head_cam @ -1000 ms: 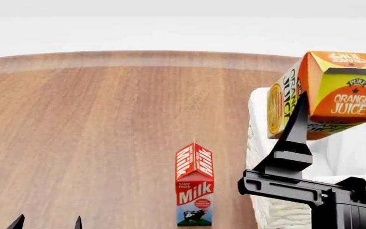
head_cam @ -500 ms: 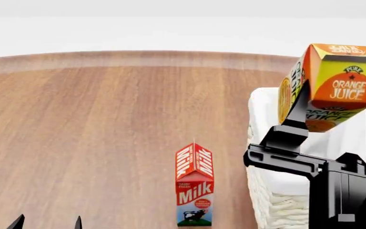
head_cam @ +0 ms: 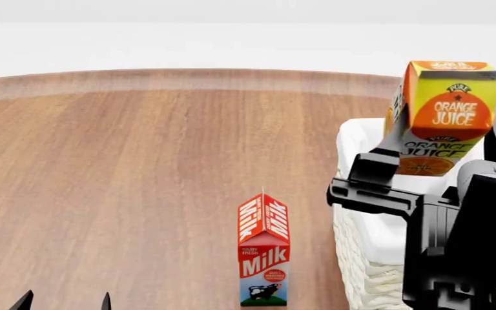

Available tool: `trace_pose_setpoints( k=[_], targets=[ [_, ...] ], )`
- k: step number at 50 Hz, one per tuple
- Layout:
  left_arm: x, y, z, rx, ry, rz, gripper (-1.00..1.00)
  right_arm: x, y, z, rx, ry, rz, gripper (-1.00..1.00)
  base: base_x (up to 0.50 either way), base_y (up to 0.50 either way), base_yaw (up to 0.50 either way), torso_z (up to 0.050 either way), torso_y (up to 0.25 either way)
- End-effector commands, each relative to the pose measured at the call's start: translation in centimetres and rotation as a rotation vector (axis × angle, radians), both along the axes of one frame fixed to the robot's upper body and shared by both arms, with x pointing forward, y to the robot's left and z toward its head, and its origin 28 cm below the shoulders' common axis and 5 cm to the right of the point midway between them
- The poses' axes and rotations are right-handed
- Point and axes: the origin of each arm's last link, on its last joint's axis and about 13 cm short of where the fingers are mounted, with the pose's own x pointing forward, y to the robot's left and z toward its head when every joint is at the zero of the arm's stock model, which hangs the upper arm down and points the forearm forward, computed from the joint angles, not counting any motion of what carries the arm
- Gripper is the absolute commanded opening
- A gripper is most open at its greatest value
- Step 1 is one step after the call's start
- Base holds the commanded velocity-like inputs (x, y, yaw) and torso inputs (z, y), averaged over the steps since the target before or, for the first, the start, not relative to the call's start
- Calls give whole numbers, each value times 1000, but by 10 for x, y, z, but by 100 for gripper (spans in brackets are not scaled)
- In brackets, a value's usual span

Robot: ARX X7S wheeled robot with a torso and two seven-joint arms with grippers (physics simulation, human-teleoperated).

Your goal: Pick up the orange juice, and put it in the basket.

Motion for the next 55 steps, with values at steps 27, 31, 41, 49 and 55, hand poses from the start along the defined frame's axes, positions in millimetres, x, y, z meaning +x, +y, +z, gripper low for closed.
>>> trace_pose_setpoints(
  k=[27, 31, 41, 49, 55],
  targets=[
    [0, 0, 0, 0, 0, 0, 100, 35, -10, -19, -60, 82, -87, -100, 0, 0, 0, 0, 1],
    [0, 0, 0, 0, 0, 0, 100, 38, -10, -20, -62, 83, -94, -100, 0, 0, 0, 0, 0],
    [0, 0, 0, 0, 0, 0, 100, 48, -10, -22, -47, 83, -99, -100, 0, 0, 0, 1, 1],
    [0, 0, 0, 0, 0, 0, 100, 56, -10, -23, -58, 99, -113, -100, 0, 0, 0, 0, 0],
    [0, 0, 0, 0, 0, 0, 100, 61, -10, -25, -63, 109, -124, -100, 0, 0, 0, 0, 2]
  ],
)
